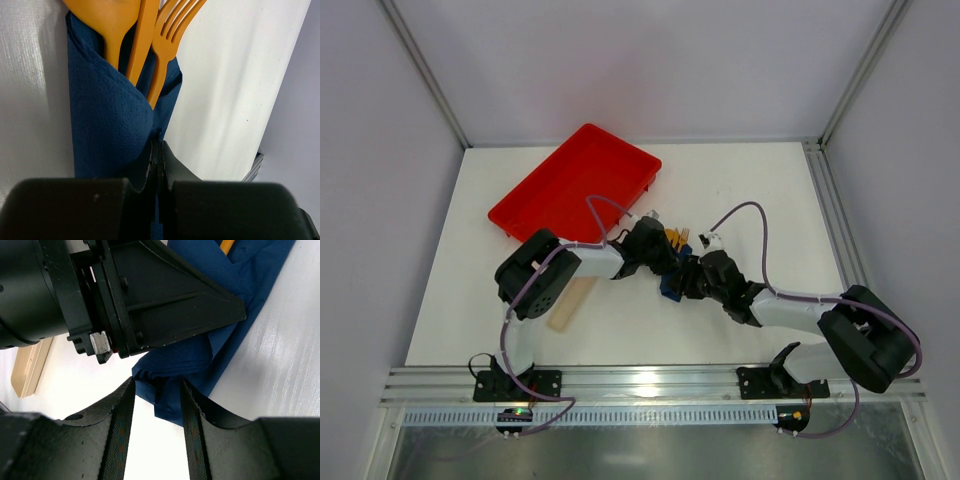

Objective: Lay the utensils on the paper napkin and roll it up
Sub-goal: Roll the napkin at the center of the board.

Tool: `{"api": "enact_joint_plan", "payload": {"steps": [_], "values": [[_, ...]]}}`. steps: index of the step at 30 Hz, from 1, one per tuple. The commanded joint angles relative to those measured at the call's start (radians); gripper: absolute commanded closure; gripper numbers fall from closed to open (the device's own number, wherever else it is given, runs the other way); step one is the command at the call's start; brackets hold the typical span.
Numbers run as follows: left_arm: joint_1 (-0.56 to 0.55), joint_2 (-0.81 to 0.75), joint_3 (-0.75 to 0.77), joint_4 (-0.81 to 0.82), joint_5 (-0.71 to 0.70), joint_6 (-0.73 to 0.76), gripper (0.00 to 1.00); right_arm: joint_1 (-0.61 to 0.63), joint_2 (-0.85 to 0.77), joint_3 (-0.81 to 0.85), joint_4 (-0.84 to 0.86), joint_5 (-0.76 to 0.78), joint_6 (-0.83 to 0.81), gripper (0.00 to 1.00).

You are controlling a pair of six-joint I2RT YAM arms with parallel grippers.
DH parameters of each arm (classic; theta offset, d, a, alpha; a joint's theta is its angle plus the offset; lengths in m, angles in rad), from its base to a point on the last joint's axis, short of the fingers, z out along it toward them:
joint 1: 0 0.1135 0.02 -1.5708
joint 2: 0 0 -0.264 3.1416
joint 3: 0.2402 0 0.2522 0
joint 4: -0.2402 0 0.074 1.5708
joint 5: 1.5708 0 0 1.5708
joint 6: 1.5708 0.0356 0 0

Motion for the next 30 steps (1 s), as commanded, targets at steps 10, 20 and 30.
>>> {"api": "enact_joint_plan", "payload": {"steps": [10,20,30], "values": [[0.004,0.063,-0.021,-0.046,-0.015,0.013,1.0,-0.003,0.003,0.07,0.041,0.053,0.0,0.51],[0.004,0.058,-0.012,-0.065,-0.019,0.024,1.0,-0.001,0.028,0.061,-0.02,0.111,0.023,0.66],[0.004,0.064,0.005,-0.075,-0.018,0.027,1.0,-0.001,0.012,-0.002,0.004,0.116,0.035,0.63]]}}
